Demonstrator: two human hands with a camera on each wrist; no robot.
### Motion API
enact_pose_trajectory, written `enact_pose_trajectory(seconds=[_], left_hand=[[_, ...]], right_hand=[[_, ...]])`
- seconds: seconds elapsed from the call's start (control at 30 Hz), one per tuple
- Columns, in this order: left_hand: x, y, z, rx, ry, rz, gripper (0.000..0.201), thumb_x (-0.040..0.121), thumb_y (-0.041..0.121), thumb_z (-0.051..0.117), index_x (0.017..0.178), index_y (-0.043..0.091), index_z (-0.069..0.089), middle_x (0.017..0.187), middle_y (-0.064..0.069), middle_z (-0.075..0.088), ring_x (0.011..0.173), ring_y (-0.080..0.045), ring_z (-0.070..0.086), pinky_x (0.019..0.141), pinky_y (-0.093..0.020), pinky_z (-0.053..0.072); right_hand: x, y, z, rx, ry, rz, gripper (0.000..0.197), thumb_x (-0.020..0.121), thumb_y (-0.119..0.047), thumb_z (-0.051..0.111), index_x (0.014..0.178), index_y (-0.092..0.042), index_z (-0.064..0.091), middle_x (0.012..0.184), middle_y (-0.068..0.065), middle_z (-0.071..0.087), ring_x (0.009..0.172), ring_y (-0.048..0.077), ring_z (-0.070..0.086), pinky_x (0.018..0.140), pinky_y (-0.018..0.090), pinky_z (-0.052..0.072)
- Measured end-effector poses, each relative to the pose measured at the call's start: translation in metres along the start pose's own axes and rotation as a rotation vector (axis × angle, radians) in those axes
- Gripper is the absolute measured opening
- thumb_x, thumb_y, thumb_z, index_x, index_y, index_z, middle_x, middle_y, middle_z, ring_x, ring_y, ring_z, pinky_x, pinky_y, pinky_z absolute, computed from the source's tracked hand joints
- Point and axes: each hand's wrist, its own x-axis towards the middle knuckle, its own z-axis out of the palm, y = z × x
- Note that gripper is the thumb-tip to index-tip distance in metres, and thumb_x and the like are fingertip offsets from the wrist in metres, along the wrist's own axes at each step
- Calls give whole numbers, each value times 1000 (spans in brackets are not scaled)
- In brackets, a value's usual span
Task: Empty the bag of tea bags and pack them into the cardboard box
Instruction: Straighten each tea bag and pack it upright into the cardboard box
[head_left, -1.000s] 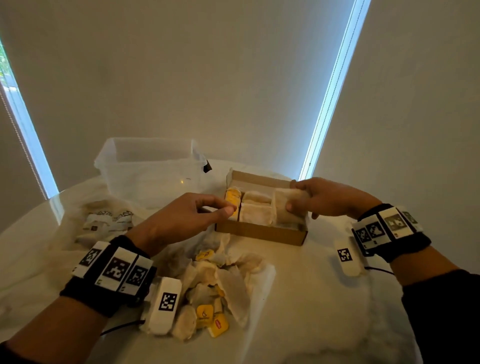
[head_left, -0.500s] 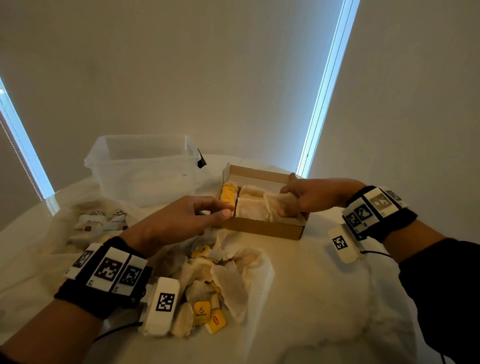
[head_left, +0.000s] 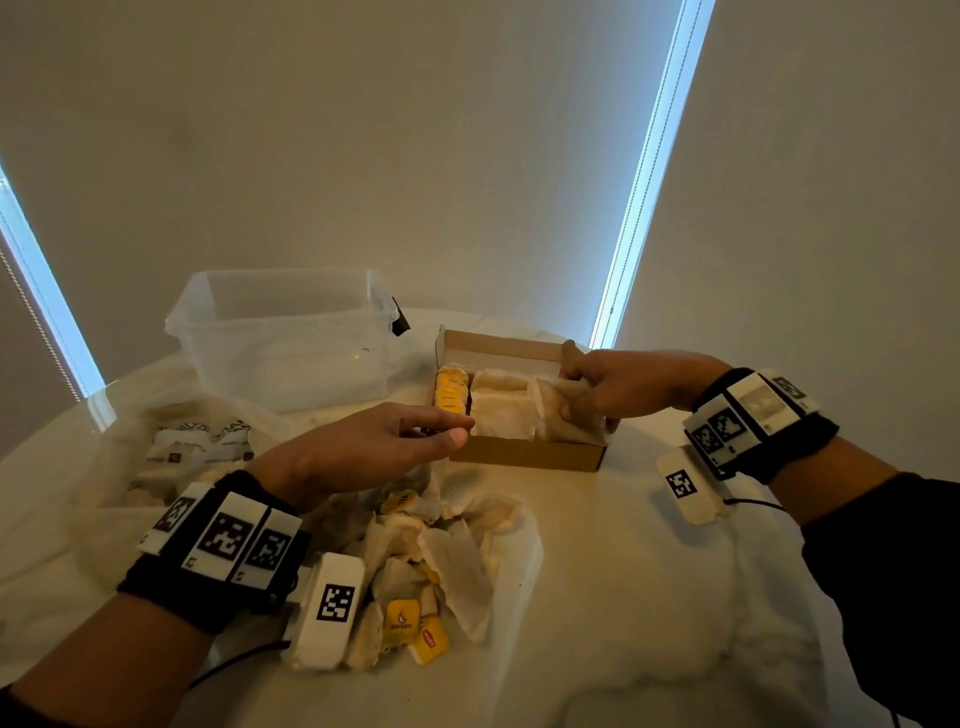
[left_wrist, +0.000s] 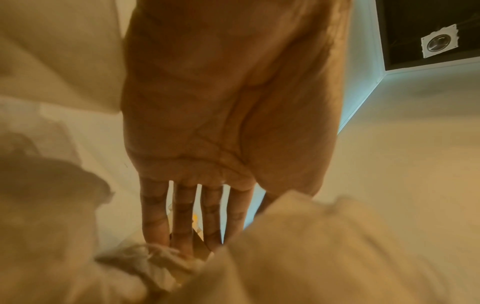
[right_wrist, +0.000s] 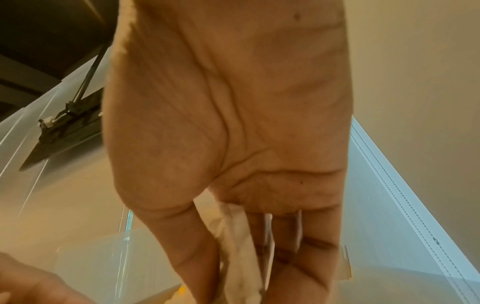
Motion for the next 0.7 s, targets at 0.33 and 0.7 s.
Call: enact_pose_trajectory(seconds=[0.33,0.7], left_hand=[[0,0,2,6,17,0,42,104,50,57,146,49,58,151,13,57,136,-8,52,92,-16,44],[2,-3,3,15,31,6,43,103,50,59,146,47,60,147,12,60,128,-4,56,87,-15,46]], right_hand=[[13,-2,1,-122,-3,14,30,95,-35,78,118,-27,61,111,-7,68,103,18,66,89,30,55],[-13,-9,-5,-179,128,-71,23,82,-33,91,96,-34,72,99,-11,69,93,11,63,75,22,45]])
